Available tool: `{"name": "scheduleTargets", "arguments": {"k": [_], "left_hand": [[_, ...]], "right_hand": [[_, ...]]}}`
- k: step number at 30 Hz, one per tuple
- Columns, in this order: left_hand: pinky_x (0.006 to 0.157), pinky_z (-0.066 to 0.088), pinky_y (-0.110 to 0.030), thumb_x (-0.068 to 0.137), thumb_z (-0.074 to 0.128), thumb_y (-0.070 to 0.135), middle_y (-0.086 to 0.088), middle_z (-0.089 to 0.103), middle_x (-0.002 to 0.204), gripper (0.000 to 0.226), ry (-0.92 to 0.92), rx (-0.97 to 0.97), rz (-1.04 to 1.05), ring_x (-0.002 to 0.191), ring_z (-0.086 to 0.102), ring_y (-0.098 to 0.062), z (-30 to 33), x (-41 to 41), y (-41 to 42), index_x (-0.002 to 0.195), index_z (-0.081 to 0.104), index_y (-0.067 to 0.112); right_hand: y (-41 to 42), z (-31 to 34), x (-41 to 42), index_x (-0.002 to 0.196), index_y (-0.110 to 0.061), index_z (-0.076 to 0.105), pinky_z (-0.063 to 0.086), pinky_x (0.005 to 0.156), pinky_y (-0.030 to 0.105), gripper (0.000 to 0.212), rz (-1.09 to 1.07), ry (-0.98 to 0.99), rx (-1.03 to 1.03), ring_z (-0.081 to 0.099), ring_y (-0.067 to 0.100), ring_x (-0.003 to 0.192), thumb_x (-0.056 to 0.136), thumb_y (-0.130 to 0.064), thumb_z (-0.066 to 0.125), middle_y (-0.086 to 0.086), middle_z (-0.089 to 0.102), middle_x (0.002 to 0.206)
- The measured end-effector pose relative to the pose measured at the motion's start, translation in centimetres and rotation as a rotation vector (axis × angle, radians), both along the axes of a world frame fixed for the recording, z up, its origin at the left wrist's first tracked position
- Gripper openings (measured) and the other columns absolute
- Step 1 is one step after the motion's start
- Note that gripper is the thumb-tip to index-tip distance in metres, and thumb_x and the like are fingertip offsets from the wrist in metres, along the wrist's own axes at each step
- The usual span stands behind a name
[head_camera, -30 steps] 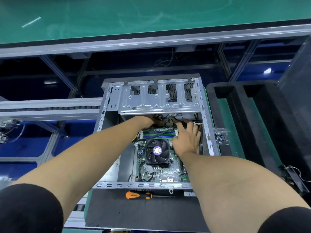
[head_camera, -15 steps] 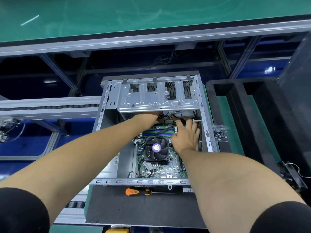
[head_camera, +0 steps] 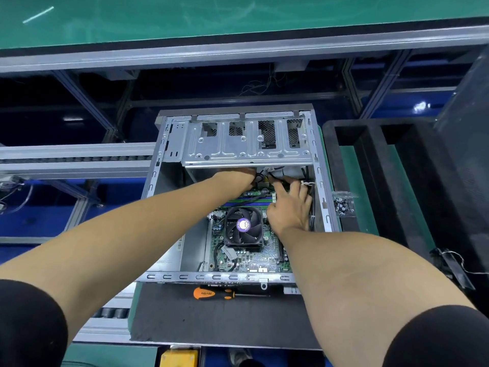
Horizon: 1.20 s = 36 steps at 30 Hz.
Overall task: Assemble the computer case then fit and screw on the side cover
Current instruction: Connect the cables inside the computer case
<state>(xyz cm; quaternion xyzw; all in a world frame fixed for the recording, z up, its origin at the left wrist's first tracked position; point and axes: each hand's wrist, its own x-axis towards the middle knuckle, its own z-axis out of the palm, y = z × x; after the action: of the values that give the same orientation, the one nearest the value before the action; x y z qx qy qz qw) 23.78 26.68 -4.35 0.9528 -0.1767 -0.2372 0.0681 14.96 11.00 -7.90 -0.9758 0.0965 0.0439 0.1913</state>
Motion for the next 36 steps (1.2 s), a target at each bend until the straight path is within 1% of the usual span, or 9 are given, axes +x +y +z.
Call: {"name": "scheduleTargets", "arguments": {"k": [7,11,15,20,23,26,29,31,36], "left_hand": [[0.093,0.045,-0.034,0.105,0.052,0.028,-0.013,0.062,0.126,0.033,0.139,0.037,0.111,0.101,0.058,-0.027,0.6,1.2,0.5,0.132,0.054,0.01],[0.106,0.045,-0.042,0.098,0.06,0.049,-0.012,0.061,0.13,0.052,0.319,-0.051,0.26,0.109,0.059,-0.027,0.4,1.9,0.6,0.134,0.057,0.013],[0.097,0.044,-0.035,0.094,0.062,0.054,-0.006,0.062,0.125,0.05,0.266,-0.142,0.277,0.106,0.058,-0.024,-0.2,1.9,1.0,0.129,0.058,0.019],[0.083,0.033,-0.026,0.101,0.053,0.049,0.01,0.054,0.093,0.029,0.158,0.001,0.101,0.084,0.05,-0.014,0.5,1.1,0.7,0.114,0.049,0.024],[0.097,0.037,-0.027,0.104,0.05,0.036,0.005,0.057,0.112,0.014,0.096,0.03,-0.012,0.102,0.05,-0.016,0.5,1.0,0.7,0.113,0.048,0.025],[0.107,0.035,-0.033,0.104,0.051,0.034,0.001,0.054,0.128,0.029,0.101,-0.086,0.031,0.116,0.05,-0.019,1.3,0.8,0.7,0.132,0.053,0.029],[0.067,0.038,-0.014,0.106,0.049,0.023,0.001,0.056,0.092,0.025,0.168,-0.111,-0.003,0.076,0.049,-0.015,1.3,0.9,0.3,0.129,0.054,0.019],[0.052,0.033,-0.016,0.106,0.046,0.018,0.003,0.045,0.078,0.017,0.183,-0.079,0.036,0.062,0.035,-0.012,1.1,1.2,0.0,0.121,0.054,0.017],[0.073,0.037,-0.03,0.104,0.051,0.031,0.001,0.052,0.089,0.011,0.187,-0.056,0.153,0.067,0.042,-0.013,0.8,1.4,0.8,0.104,0.053,0.02]], "right_hand": [[-0.1,0.0,0.0,0.14,-0.028,0.05,0.031,0.102,0.043,0.06,-0.003,0.0,0.012,0.031,0.031,0.128,0.082,-0.016,0.056,0.011,0.039,0.132],[-0.1,-0.1,0.0,0.141,-0.029,0.05,0.03,0.1,0.042,0.06,-0.006,-0.007,0.019,0.03,0.031,0.128,0.082,-0.017,0.056,0.011,0.04,0.133],[0.0,-0.3,0.0,0.141,-0.03,0.05,0.03,0.1,0.041,0.059,-0.008,-0.01,0.028,0.03,0.029,0.127,0.083,-0.017,0.058,0.009,0.039,0.132],[-0.1,-0.4,0.1,0.141,-0.029,0.05,0.032,0.1,0.042,0.06,-0.009,-0.015,0.016,0.032,0.03,0.126,0.083,-0.017,0.057,0.008,0.039,0.128],[0.0,-0.4,0.1,0.141,-0.029,0.05,0.031,0.101,0.042,0.06,-0.011,-0.017,0.014,0.031,0.03,0.126,0.083,-0.017,0.058,0.009,0.039,0.129],[0.0,-0.5,0.1,0.142,-0.03,0.049,0.032,0.1,0.042,0.059,-0.007,-0.013,0.003,0.031,0.031,0.127,0.084,-0.018,0.057,0.009,0.039,0.13],[0.0,-0.5,0.1,0.141,-0.03,0.05,0.033,0.098,0.041,0.058,-0.001,-0.012,-0.004,0.033,0.031,0.125,0.084,-0.019,0.057,0.01,0.04,0.13],[-0.1,-0.5,0.1,0.141,-0.029,0.05,0.033,0.098,0.042,0.058,-0.006,-0.007,0.004,0.033,0.031,0.125,0.084,-0.019,0.057,0.01,0.04,0.131],[-0.1,-0.1,0.1,0.141,-0.029,0.05,0.032,0.097,0.041,0.059,-0.006,0.005,0.017,0.032,0.03,0.127,0.084,-0.019,0.057,0.009,0.04,0.132]]}}
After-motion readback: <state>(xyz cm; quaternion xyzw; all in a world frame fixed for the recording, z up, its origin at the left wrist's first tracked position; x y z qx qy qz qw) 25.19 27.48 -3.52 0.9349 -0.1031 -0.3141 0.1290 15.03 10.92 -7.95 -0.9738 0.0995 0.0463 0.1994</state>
